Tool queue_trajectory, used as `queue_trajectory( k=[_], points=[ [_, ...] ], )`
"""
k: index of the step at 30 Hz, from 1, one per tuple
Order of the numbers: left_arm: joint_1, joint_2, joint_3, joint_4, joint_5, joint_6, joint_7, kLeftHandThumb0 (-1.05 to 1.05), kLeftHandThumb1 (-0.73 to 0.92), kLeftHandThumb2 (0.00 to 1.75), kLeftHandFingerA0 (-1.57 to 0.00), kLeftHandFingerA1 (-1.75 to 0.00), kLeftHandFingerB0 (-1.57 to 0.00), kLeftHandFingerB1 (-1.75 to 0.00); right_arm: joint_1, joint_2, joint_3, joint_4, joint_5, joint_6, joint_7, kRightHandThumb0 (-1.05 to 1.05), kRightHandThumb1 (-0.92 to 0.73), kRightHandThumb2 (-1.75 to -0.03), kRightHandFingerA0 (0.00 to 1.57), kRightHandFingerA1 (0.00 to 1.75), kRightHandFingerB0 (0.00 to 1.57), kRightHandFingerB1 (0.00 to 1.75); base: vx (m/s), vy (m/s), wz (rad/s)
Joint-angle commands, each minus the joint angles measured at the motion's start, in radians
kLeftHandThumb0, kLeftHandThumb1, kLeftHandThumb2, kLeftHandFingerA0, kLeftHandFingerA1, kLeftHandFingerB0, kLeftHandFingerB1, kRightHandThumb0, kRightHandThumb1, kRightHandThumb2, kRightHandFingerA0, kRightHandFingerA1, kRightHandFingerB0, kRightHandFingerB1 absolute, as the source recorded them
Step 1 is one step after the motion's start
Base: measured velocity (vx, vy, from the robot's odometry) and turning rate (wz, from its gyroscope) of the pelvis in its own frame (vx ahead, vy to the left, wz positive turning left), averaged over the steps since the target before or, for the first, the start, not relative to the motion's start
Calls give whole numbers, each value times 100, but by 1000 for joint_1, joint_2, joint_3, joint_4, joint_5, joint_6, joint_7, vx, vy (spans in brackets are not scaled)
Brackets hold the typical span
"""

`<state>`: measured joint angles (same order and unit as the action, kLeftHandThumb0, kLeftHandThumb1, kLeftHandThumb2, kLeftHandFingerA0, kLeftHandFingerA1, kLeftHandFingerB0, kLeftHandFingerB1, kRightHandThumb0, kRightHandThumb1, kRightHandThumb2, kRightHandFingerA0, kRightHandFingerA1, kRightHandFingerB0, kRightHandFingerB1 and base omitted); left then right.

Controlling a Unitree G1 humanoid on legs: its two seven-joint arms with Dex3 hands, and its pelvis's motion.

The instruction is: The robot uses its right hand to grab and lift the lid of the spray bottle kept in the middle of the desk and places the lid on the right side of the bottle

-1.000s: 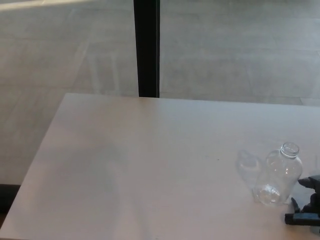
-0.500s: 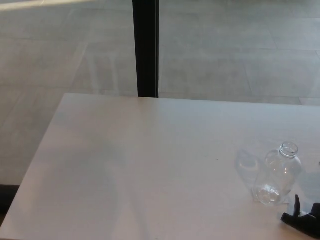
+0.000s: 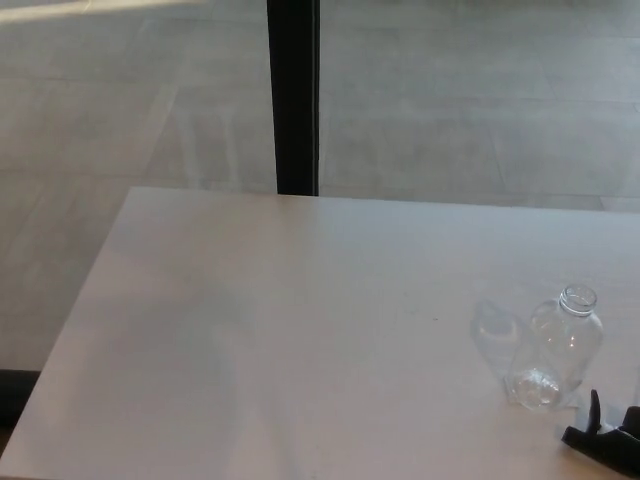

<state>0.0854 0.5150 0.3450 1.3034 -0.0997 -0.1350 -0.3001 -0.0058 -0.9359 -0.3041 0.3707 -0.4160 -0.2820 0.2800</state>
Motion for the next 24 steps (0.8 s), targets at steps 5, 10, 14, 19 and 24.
queue_trajectory(
  k=[5, 10, 14, 19, 24],
  points=[
    [0, 16, -5, -6, 3, -9, 9, -83, 90, 66, -58, -50, -42, -40, -41, 311, -661, 511, 599, 193, -323, -52, -45, -80, 41, 63, 30, 46, 0, 0, 0],
    [3, 20, 7, -8, -9, -7, 1, -83, 90, 66, -57, -51, -40, -39, -72, 366, -790, 634, 702, 202, -355, -38, -68, -60, 30, 90, 31, 33, 0, 0, 0],
    [7, 25, 11, -8, -12, -9, 3, -82, 89, 66, -58, -51, -41, -40, -78, 395, -875, 706, 773, 226, -330, -36, -65, -59, 39, 119, 28, 35, 0, 0, 0],
    [-10, 26, 10, -2, -10, 2, 12, -82, 89, 67, -58, -48, -39, -39, -60, 433, -831, 770, 696, 187, -309, -50, -81, -64, 38, 65, 29, 32, 0, 0, 0],
    [-15, 33, 14, -8, -15, -1, -5, -85, 88, 66, -56, -50, -40, -40, -62, 448, -814, 790, 667, 206, -240, -58, -81, -64, 31, 55, 22, 31, 0, 0, 0]
  ],
)
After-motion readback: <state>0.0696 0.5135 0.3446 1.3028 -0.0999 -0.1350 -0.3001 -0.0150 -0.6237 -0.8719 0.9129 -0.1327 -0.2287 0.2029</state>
